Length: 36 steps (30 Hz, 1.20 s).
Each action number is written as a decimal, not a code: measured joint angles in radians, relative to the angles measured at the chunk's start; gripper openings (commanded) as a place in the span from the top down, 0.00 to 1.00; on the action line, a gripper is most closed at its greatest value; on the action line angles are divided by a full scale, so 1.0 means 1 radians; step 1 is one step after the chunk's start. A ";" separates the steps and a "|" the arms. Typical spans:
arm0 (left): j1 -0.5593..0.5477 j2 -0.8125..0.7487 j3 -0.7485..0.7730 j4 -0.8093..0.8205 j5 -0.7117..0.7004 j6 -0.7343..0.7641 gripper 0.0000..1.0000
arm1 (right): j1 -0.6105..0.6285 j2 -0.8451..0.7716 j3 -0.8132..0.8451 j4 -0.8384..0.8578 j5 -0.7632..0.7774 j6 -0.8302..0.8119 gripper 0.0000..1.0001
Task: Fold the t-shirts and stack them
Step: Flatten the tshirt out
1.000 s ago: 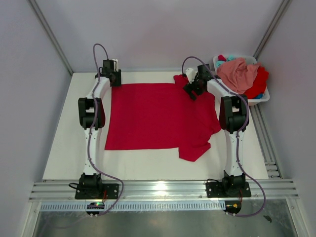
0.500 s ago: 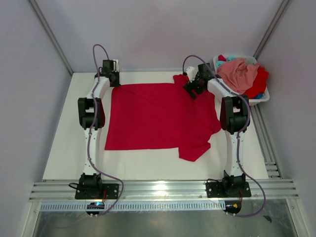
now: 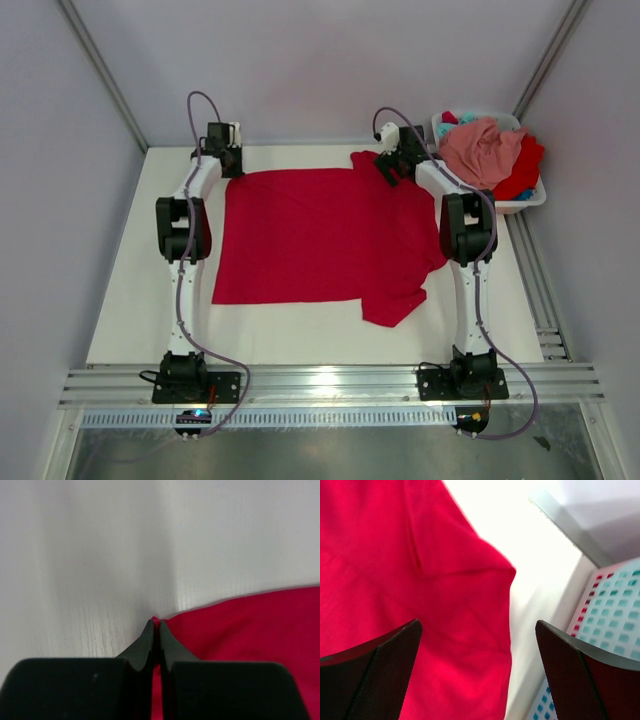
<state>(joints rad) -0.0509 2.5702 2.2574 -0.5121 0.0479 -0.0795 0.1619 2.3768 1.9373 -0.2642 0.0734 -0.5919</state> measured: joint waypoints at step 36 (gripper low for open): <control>0.000 -0.021 -0.020 -0.042 0.018 0.001 1.00 | 0.007 0.103 0.132 -0.014 -0.249 -0.186 0.02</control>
<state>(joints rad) -0.0509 2.5488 2.2372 -0.5537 0.0654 -0.0788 0.1688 2.4794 2.0689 -0.2787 -0.1753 -0.7776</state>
